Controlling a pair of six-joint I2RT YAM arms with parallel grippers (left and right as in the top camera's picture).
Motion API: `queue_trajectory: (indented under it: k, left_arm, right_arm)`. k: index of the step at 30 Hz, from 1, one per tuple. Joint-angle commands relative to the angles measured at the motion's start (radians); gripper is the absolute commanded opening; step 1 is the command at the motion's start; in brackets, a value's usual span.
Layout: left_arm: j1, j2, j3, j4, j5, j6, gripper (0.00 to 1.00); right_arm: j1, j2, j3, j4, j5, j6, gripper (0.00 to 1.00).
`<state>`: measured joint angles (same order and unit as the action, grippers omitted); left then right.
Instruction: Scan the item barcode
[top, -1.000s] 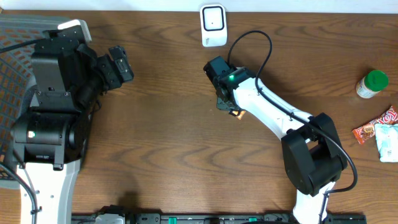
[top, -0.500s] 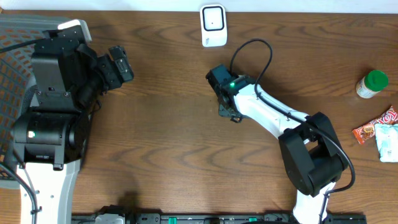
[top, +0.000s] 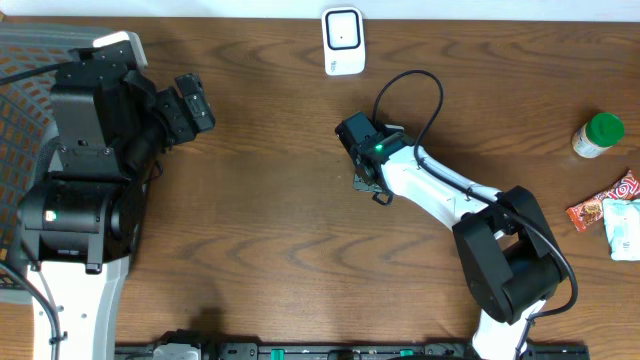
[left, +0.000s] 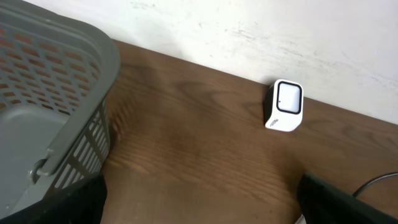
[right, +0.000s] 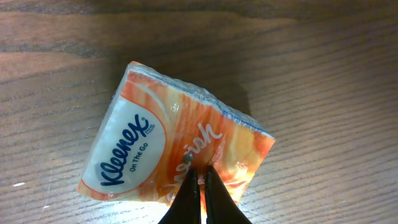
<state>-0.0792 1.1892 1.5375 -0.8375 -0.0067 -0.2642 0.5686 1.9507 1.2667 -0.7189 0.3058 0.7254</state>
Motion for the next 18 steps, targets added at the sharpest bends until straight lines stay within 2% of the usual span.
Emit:
queue_trajectory:
  k: [1,9,18]
  left_arm:
    - [0.005,0.000,0.011,0.000,-0.013,0.009,0.98]
    - [0.005,0.000,0.011,0.000,-0.013,0.009,0.98]
    - [0.005,0.000,0.011,0.000,-0.013,0.009,0.98]
  right_arm:
    - [-0.006,-0.036,0.007,-0.041,-0.011,-0.050,0.01]
    - [-0.005,-0.176,0.056,-0.047,-0.023,-0.068,0.01]
    - [-0.004,-0.011,0.044,0.008,-0.066,-0.064,0.01]
